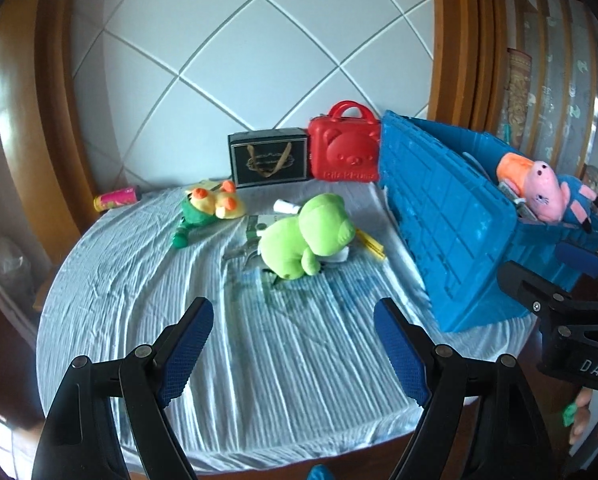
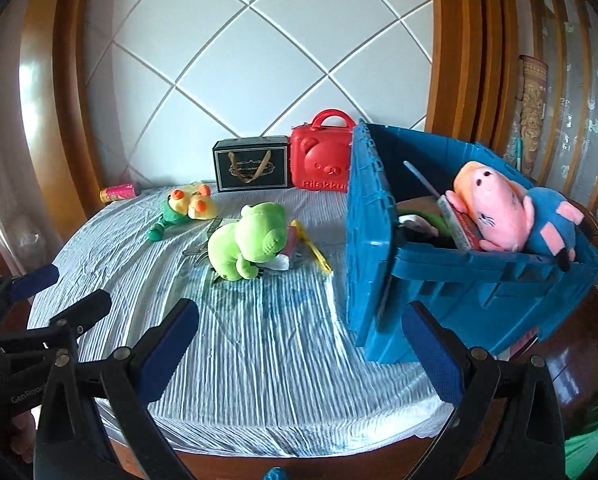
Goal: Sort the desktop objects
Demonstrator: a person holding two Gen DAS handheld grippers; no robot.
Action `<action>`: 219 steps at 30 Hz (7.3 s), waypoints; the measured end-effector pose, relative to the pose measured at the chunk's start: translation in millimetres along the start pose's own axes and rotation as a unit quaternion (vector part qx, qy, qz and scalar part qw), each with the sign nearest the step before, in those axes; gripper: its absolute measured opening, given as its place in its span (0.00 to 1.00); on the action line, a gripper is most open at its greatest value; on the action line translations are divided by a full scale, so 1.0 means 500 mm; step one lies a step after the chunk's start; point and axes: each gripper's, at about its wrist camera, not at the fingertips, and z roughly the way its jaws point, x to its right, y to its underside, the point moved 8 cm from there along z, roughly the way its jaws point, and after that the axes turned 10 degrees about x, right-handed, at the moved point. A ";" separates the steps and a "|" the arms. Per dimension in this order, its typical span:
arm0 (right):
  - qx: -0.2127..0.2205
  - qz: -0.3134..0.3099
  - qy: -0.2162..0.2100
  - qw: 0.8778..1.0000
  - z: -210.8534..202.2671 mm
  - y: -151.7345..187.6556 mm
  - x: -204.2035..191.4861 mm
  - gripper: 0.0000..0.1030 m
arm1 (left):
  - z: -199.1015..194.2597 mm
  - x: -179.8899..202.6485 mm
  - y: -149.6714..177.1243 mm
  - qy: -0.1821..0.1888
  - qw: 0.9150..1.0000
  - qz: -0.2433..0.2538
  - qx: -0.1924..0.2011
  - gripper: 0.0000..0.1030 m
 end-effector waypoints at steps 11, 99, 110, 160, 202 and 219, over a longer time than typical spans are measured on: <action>-0.023 -0.015 -0.093 0.995 0.177 -0.033 -0.079 1.00 | 0.122 -0.126 0.003 -0.102 0.993 -0.021 -0.045 0.81; -0.158 0.107 -0.001 0.982 0.897 0.008 -0.190 0.89 | 0.799 -0.284 -0.095 -0.009 0.988 -0.039 -0.150 0.81; -0.246 0.081 -0.029 0.965 1.107 0.093 -0.212 0.81 | 0.907 -0.319 -0.060 -0.101 0.983 0.049 -0.143 0.80; -0.204 0.058 -0.086 0.973 1.148 -0.013 -0.324 1.00 | 0.989 -0.391 0.014 -0.017 0.979 -0.072 -0.189 0.78; -0.054 0.057 -0.129 0.989 0.854 -0.211 -0.352 0.79 | 0.692 -0.326 -0.178 -0.020 1.000 0.016 -0.009 0.43; 0.066 0.098 0.024 0.993 0.361 -0.344 -0.096 0.79 | 0.358 0.011 -0.327 0.135 0.984 0.069 0.099 0.44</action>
